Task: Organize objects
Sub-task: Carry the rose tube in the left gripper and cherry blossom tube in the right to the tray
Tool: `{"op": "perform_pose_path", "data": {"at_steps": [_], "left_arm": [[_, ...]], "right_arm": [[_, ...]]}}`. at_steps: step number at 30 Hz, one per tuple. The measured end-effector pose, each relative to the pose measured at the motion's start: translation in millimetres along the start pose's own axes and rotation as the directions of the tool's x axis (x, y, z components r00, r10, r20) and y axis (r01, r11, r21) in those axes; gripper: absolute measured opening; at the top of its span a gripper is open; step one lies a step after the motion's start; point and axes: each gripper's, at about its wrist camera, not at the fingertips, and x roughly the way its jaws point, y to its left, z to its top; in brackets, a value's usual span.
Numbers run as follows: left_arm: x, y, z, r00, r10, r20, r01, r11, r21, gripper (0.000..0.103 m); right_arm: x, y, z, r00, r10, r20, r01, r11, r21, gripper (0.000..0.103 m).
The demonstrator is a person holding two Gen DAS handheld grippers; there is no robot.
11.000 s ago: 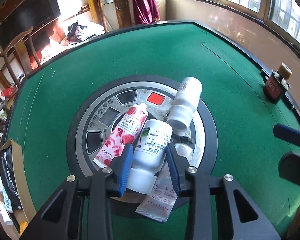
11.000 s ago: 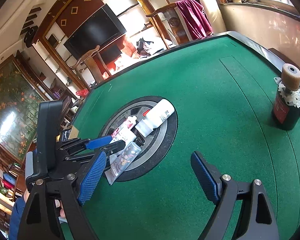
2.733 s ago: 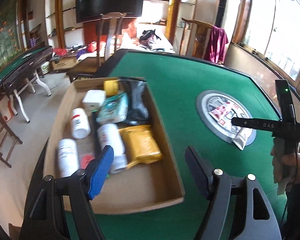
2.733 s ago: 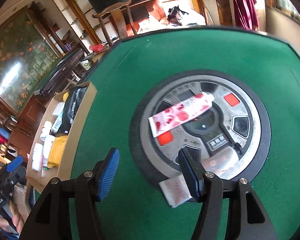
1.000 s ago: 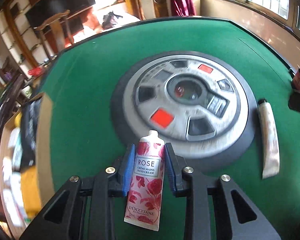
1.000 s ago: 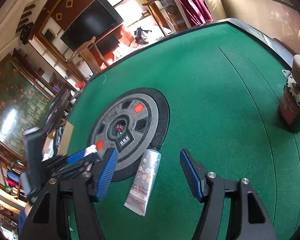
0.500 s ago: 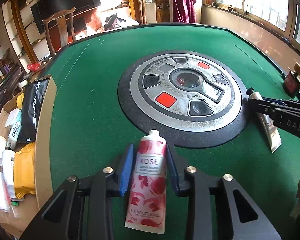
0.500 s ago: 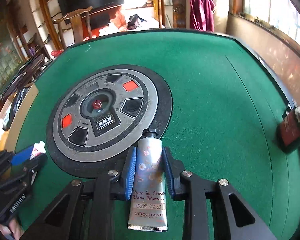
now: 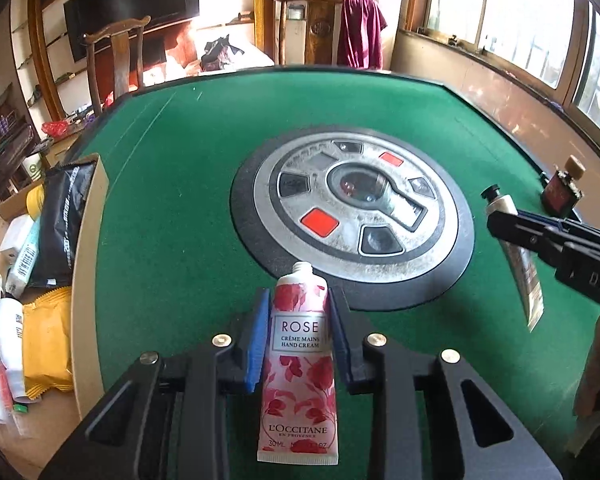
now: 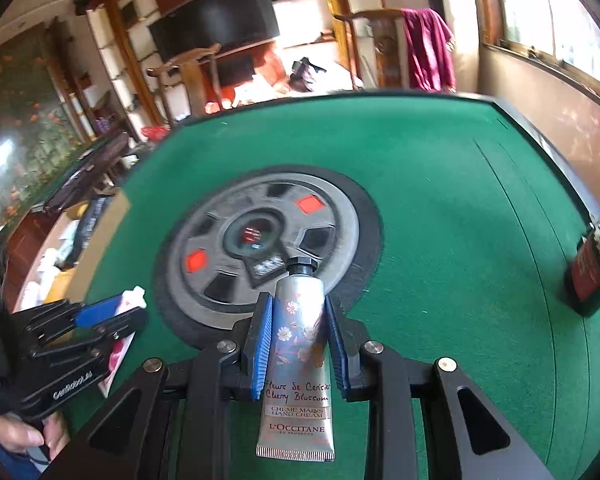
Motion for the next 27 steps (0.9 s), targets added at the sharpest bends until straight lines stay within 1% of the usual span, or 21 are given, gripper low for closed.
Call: {"op": "perform_pose_path", "data": {"at_steps": [7, 10, 16, 27], "left_arm": [[-2, 0, 2, 1.0, 0.006, 0.012, -0.006, 1.0, -0.002, 0.028], [-3, 2, 2, 1.0, 0.022, 0.02, -0.022, 1.0, 0.004, 0.028], [-3, 2, 2, 0.999, 0.026, 0.023, -0.026, 1.0, -0.002, 0.028], [-13, 4, 3, 0.998, 0.025, 0.05, -0.024, 1.0, -0.01, 0.028]], "right_arm": [[-3, 17, -3, 0.999, 0.046, 0.003, -0.046, 0.999, -0.021, 0.028], [0, 22, -3, 0.999, 0.053, 0.002, -0.053, 0.998, -0.029, 0.028], [0, 30, -6, 0.997, 0.072, -0.008, -0.073, 0.997, -0.032, 0.028], [-6, 49, -11, 0.996, 0.089, 0.004, -0.089, 0.995, -0.045, 0.028]]}}
